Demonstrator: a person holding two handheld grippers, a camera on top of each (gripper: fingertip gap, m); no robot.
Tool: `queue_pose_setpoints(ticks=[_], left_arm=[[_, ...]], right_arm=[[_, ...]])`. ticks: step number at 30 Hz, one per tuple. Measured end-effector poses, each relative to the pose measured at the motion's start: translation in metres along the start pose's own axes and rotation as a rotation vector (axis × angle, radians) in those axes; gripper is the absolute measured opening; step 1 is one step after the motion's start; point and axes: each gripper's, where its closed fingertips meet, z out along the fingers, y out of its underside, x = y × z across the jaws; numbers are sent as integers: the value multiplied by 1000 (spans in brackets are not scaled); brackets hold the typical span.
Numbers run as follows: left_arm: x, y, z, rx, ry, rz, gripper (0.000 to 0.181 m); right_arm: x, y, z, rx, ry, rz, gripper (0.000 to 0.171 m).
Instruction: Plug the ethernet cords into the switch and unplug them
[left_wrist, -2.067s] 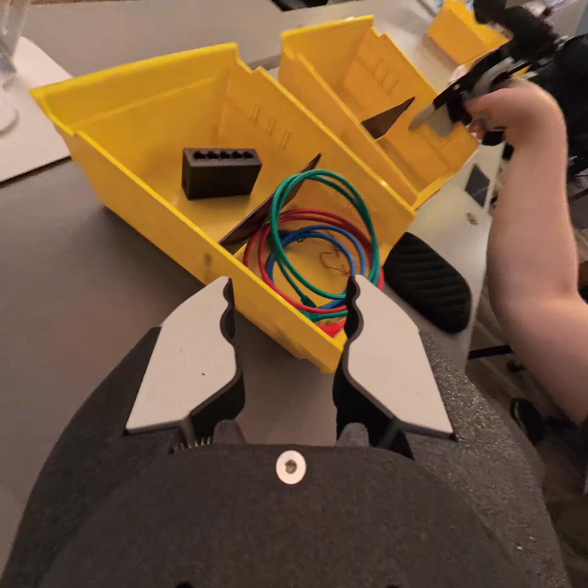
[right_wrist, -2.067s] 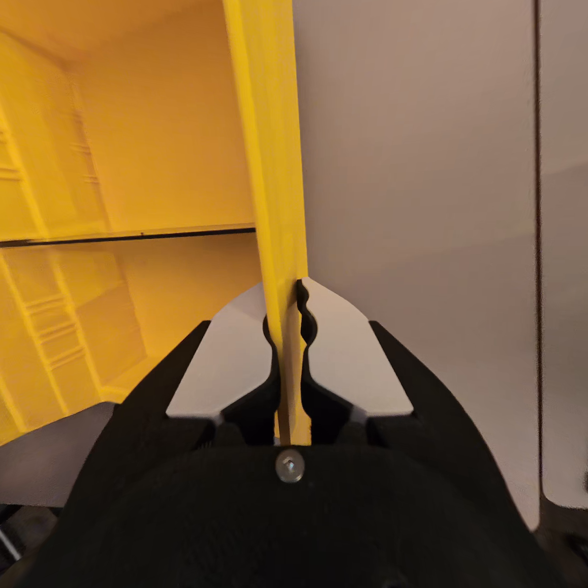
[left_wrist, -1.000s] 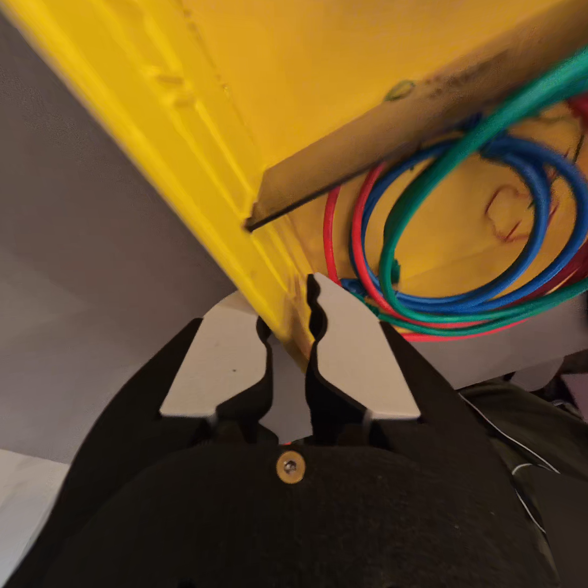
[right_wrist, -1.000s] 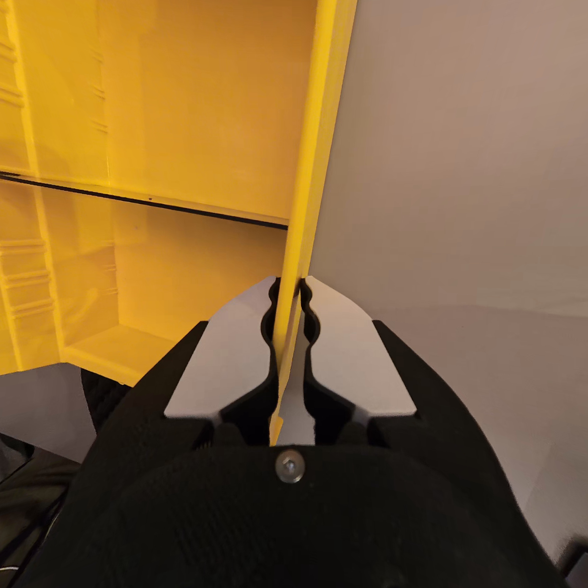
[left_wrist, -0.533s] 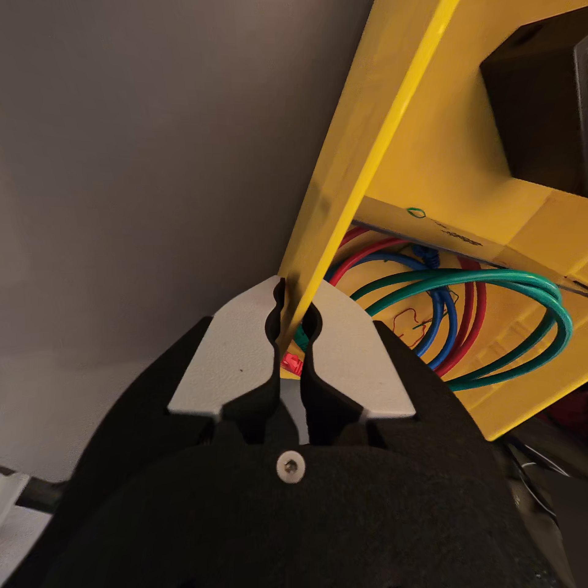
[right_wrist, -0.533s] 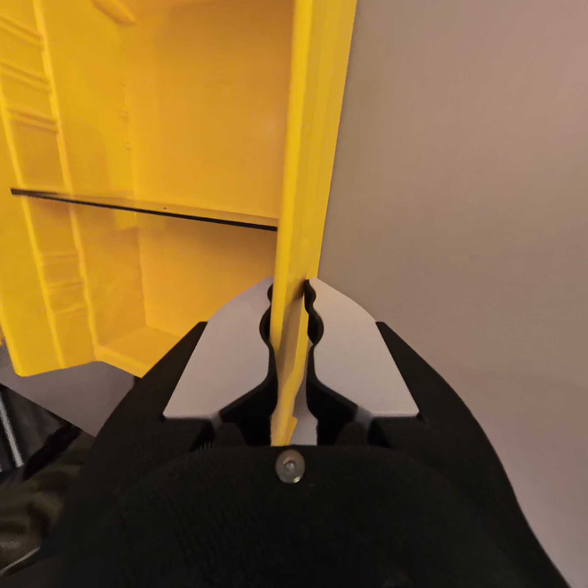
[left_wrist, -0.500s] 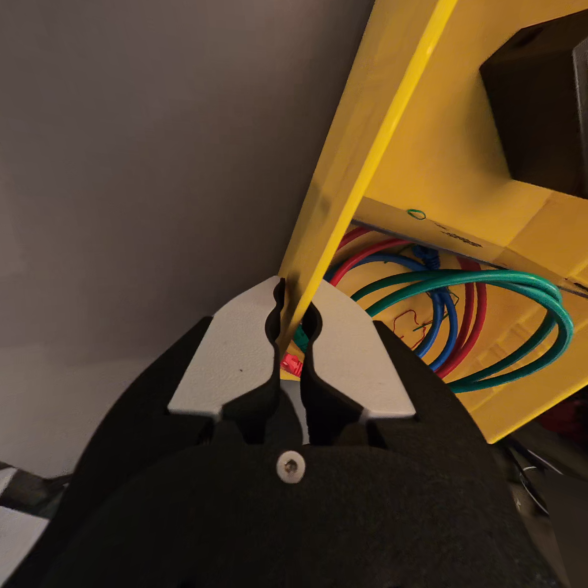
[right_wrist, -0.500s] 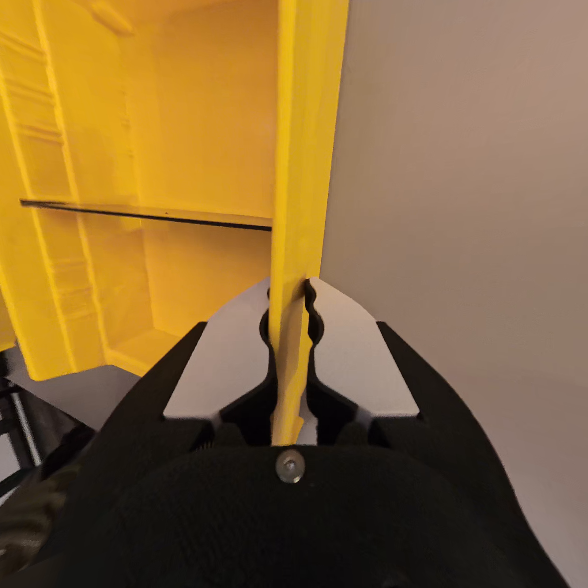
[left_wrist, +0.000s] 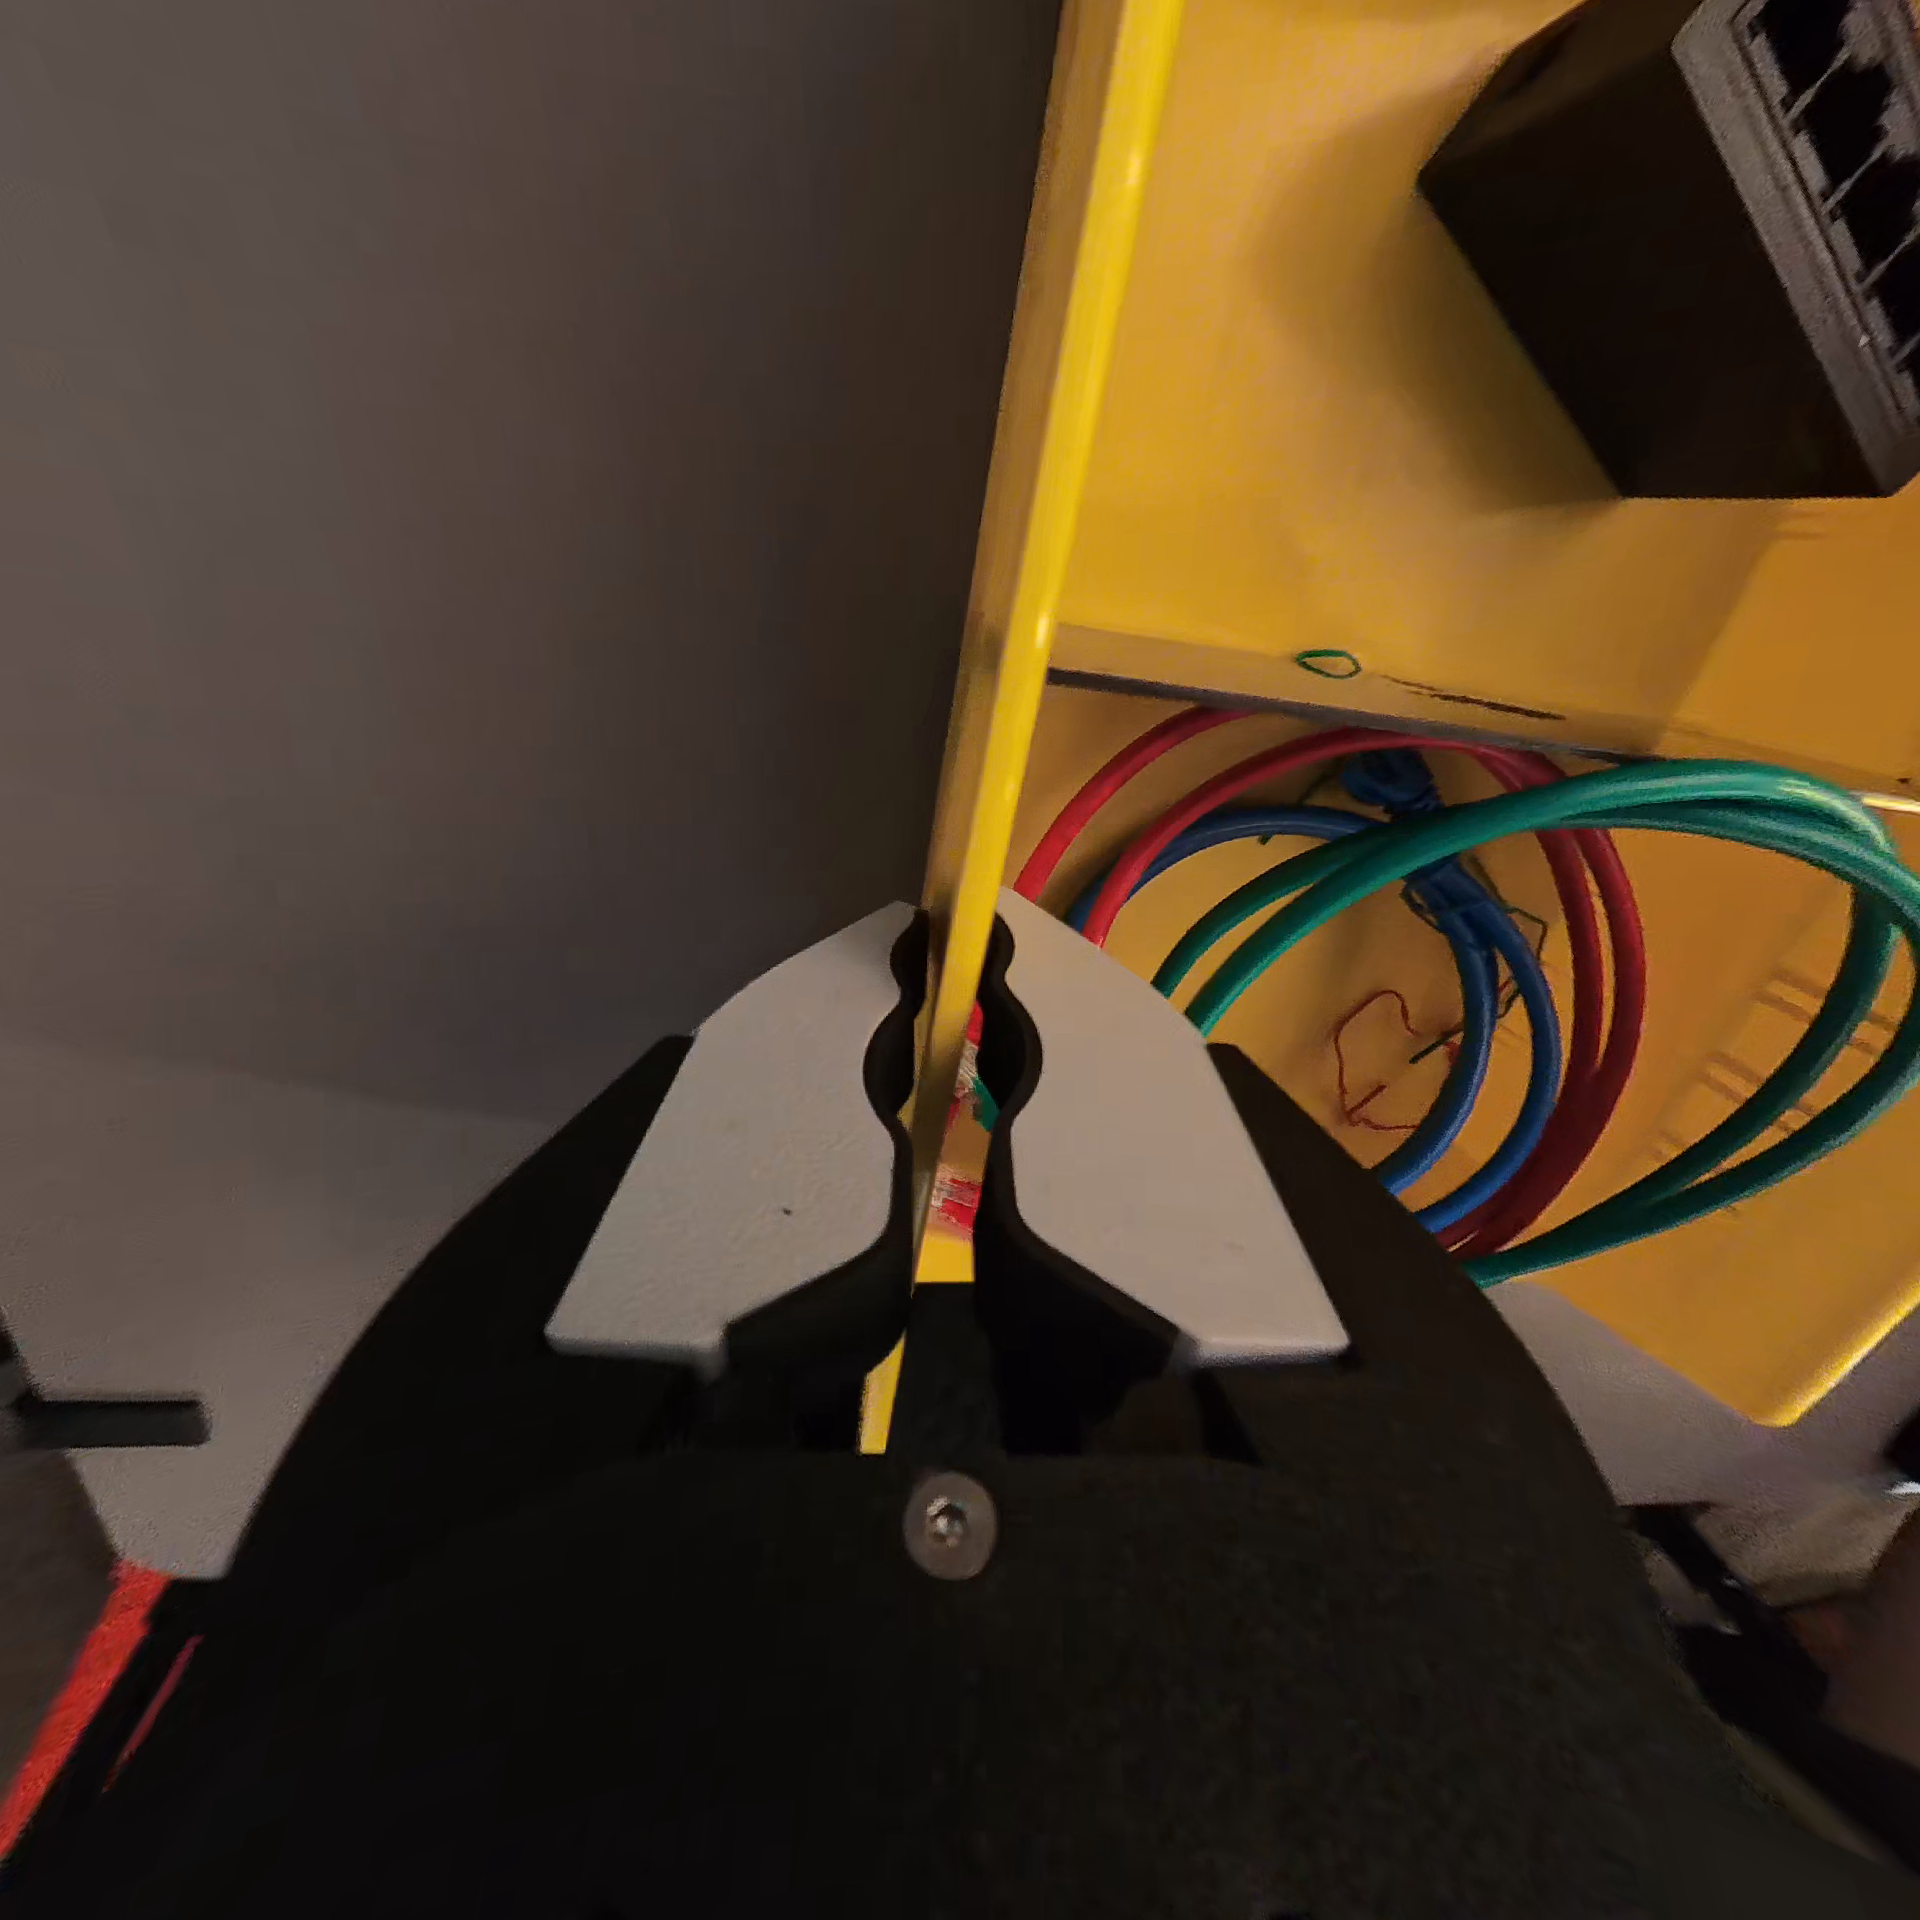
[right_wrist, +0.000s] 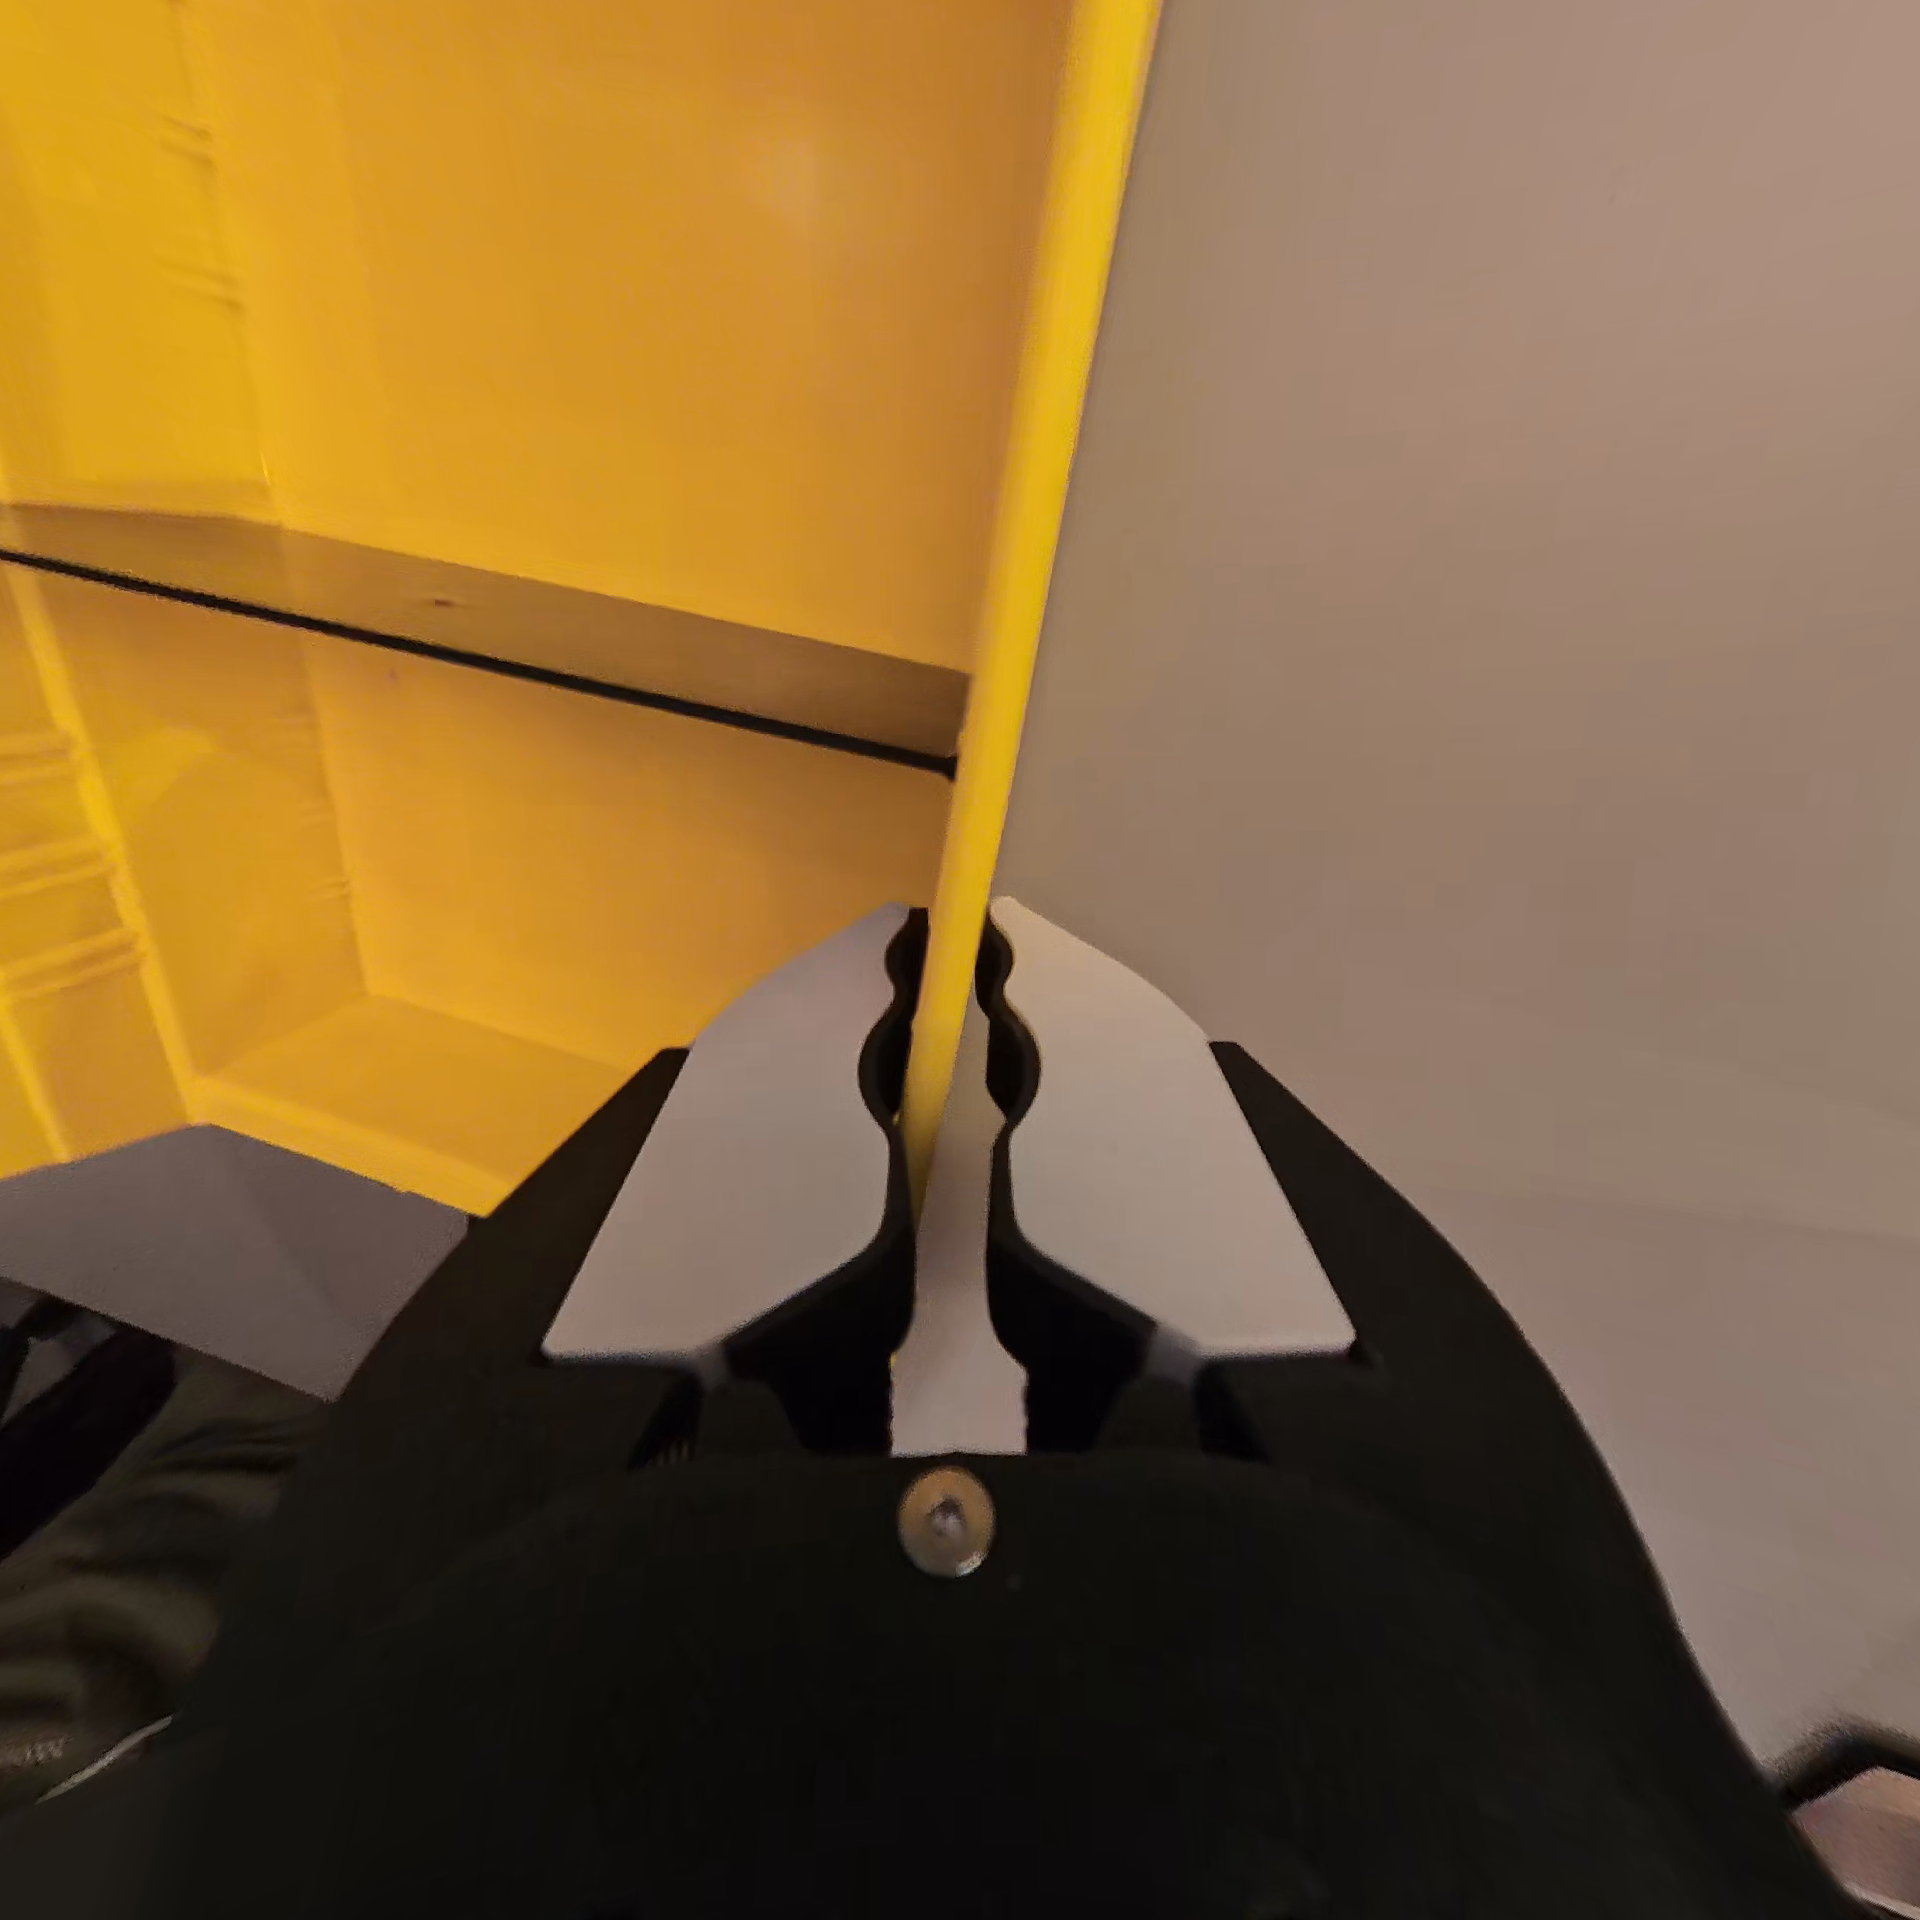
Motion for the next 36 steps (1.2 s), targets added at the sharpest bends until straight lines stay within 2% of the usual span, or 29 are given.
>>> queue_pose_setpoints(ticks=[4, 11, 26, 30, 34, 36], left_arm=[[-3, -1, 1, 9, 62, -49, 8], [-7, -12, -1, 43, 27, -30, 8], [-31, -18, -3, 134, 81, -114, 9], [-34, -22, -5, 174, 101, -53, 10], [-30, -34, -20, 307, 153, -10, 7], [-26, -46, -42, 424, 228, -12, 14]], right_arm=[[-1, 2, 1, -16, 5, -37, 10], [13, -2, -3, 42, -16, 16, 10], [28, 4, -8, 72, -53, 73, 11], [27, 3, -9, 89, -85, 76, 13], [27, 2, -15, 132, -159, 122, 25], [26, 2, -20, 148, -193, 136, 27]])
